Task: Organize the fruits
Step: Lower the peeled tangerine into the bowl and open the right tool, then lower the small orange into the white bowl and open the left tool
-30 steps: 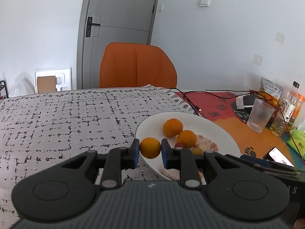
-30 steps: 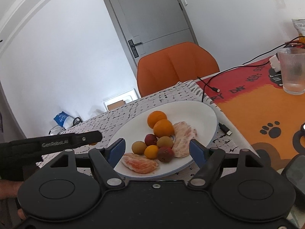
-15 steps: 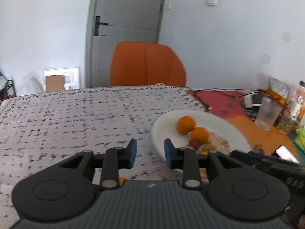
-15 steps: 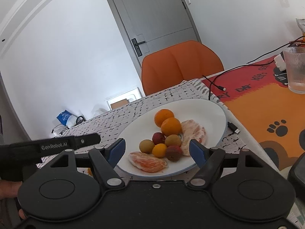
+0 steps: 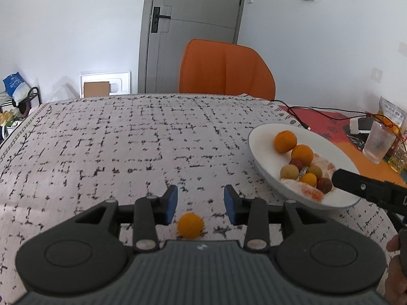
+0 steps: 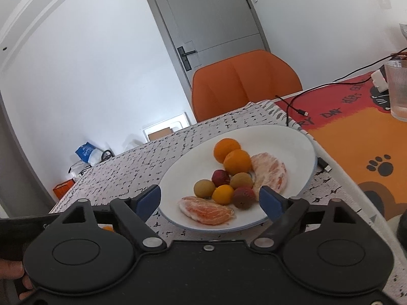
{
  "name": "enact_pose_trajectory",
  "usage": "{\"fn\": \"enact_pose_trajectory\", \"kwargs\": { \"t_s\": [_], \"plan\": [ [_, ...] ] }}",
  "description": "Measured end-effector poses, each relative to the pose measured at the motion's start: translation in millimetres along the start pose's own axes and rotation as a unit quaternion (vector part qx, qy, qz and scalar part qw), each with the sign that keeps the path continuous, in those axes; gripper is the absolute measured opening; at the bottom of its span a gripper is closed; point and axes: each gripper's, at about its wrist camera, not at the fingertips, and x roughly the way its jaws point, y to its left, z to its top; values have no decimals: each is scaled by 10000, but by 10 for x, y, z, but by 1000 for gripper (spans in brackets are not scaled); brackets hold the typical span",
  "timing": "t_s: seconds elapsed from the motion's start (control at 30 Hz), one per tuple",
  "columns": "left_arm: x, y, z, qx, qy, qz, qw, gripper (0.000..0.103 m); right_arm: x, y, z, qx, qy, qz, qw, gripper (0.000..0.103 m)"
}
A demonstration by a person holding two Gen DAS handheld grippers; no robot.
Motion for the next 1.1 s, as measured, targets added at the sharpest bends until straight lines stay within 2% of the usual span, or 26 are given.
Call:
{"fn": "enact_pose_trajectory", "kwargs": {
  "t_s": [0.1,0.2,0.43,0.53,0.57,1.1],
  "plan": [
    [-16,39,-52,-36,36,37,10000,38,10,57,-13,-81,-23,-2,10000,97],
    [-28,87,-103,-79,73,98,9999,39,12,97,-20,-109,-58,9,9999,103],
    [4,104,-203,-65,230,81,9997,38,59,146,-27,-115,14,67,9999,103],
    [43,93,-215,-49,276,-17,9996,29,68,142,-21,-124,15,41,9999,103],
    [58,84,-209,-28,277,-29,9996,22,68,134,-19,-114,15,34,9999,103],
    [73,-372,160,321,-272,-494,9979,22,-107,-104,55,105,-203,-104,9997,103]
  ]
}}
